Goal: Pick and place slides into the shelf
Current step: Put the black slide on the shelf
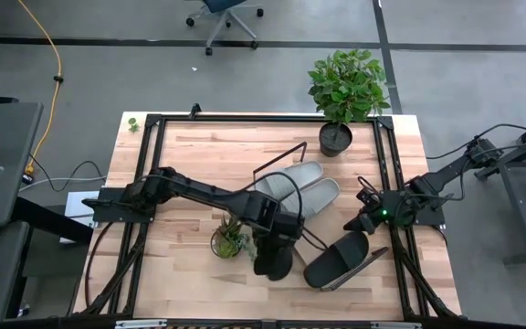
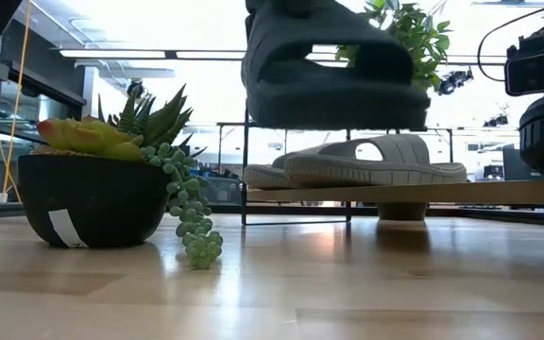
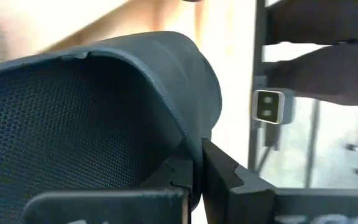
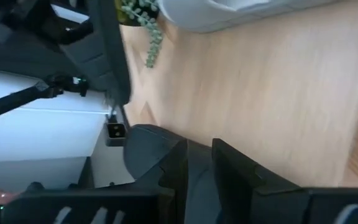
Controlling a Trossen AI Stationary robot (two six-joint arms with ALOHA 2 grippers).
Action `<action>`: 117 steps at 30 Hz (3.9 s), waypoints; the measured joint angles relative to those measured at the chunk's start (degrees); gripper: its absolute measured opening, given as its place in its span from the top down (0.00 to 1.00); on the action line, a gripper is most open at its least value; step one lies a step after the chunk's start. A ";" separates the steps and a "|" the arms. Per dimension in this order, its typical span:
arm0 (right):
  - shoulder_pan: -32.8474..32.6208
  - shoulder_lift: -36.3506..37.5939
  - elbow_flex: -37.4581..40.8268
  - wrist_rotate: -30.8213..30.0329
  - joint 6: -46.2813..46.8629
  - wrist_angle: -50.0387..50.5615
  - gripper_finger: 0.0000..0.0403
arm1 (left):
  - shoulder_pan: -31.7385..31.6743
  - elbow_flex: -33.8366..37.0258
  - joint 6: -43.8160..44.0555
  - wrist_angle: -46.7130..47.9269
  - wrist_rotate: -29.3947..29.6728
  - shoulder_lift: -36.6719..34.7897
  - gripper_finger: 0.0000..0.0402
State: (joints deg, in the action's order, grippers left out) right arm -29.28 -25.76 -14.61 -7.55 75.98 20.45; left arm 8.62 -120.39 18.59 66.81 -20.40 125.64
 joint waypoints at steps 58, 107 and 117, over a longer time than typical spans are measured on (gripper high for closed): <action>0.05 13.32 -0.02 -38.21 -56.99 -45.58 0.39 | -14.34 -13.88 -9.36 -24.97 29.03 -7.89 0.99; 0.07 7.02 -0.02 -39.58 -58.54 -51.47 0.98 | -14.25 -13.88 -10.98 -28.78 23.81 -4.57 0.93; -0.02 7.39 -0.97 -40.05 -61.20 -50.65 0.98 | -15.66 -13.86 -12.85 -22.80 17.03 -6.24 0.71</action>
State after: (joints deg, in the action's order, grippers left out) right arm -29.30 -18.37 -15.58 -47.60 14.77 -30.20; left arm -7.04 -134.26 5.74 44.01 -3.37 119.40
